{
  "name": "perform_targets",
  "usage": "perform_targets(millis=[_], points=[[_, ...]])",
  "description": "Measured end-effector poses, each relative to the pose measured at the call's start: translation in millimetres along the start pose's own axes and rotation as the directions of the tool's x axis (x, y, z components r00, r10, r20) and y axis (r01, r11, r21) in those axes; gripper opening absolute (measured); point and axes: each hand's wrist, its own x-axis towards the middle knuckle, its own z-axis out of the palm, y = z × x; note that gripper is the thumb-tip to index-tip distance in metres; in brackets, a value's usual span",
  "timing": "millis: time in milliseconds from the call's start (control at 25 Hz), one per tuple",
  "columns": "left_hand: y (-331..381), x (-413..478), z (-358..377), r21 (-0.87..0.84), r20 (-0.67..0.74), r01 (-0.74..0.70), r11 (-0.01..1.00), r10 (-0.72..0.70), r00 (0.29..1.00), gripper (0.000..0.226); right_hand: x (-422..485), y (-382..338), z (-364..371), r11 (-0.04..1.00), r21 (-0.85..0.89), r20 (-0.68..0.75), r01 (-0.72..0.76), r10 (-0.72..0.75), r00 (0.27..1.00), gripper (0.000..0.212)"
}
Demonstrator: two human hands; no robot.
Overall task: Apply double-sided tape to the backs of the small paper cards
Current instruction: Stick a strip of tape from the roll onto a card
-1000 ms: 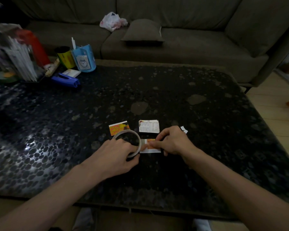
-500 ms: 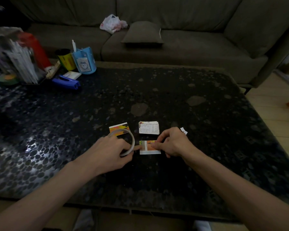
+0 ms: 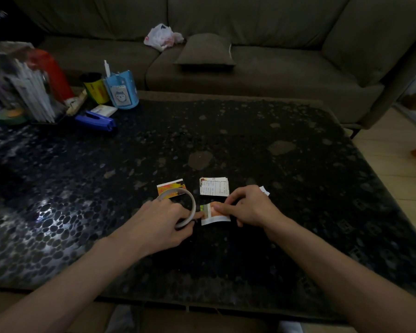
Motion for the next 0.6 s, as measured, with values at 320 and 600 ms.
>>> perform_targets(millis=[320,600], points=[[0.0,3.2,-1.7,-0.123,-0.047,0.007,0.992,-0.013,0.999,0.025,6.5,3.7,-2.1,0.767,-0.554,-0.277,0.323,-0.536,0.798,0.039],[-4.7,3.3,-0.3,-0.284,-0.04,0.029,0.958,-0.042,0.998,0.024,5.2,3.1,-0.8,0.567,-0.704,-0.151,0.428,-0.708,0.69,0.025]])
